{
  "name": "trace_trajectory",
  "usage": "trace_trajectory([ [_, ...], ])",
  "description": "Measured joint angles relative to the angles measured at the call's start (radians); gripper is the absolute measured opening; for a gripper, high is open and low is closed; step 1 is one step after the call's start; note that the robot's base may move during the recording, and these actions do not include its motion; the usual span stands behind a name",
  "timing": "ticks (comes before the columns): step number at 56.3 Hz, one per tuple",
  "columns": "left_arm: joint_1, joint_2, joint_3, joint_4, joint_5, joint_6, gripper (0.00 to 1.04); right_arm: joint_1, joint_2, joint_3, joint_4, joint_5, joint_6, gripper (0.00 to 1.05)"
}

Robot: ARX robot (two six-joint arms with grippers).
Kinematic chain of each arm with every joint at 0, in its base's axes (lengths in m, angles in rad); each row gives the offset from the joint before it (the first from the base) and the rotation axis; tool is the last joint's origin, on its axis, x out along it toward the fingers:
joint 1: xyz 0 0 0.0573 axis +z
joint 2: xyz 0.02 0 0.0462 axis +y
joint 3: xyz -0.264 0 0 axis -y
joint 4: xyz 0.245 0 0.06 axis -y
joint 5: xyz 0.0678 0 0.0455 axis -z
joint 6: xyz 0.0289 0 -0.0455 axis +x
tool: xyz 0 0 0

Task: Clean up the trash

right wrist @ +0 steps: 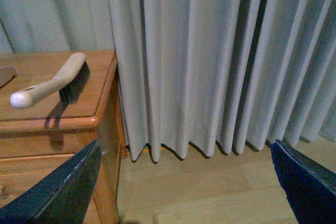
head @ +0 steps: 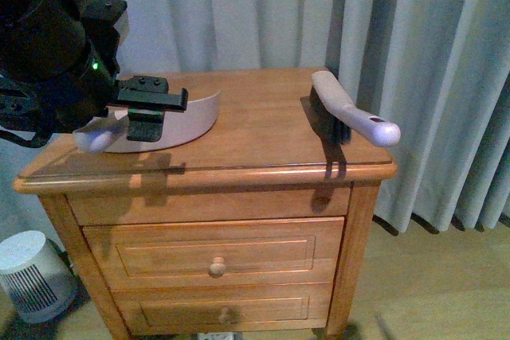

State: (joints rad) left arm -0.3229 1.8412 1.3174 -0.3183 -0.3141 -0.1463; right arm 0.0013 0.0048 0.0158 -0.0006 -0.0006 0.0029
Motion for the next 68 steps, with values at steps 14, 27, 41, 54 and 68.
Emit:
trace_trajectory([
  [14, 0.000, 0.000, -0.021, 0.000, 0.006, 0.002, 0.28, 0.000, 0.000, 0.000, 0.000, 0.000, 0.000, 0.97],
  [27, 0.000, -0.018, -0.046, 0.071, -0.001, 0.025, 0.28, 0.000, 0.000, 0.000, 0.000, 0.000, 0.000, 0.97],
  [41, -0.016, -0.213, -0.235, 0.494, -0.003, 0.248, 0.28, 0.000, 0.000, 0.000, 0.000, 0.000, 0.000, 0.97],
  [54, -0.046, -0.597, -0.546, 0.995, 0.127, 0.426, 0.28, 0.000, 0.000, 0.000, 0.000, 0.000, 0.000, 0.97],
  [68, -0.087, -1.078, -0.805, 1.002, 0.212, 0.430, 0.28, 0.000, 0.000, 0.000, 0.000, 0.000, 0.000, 0.97],
])
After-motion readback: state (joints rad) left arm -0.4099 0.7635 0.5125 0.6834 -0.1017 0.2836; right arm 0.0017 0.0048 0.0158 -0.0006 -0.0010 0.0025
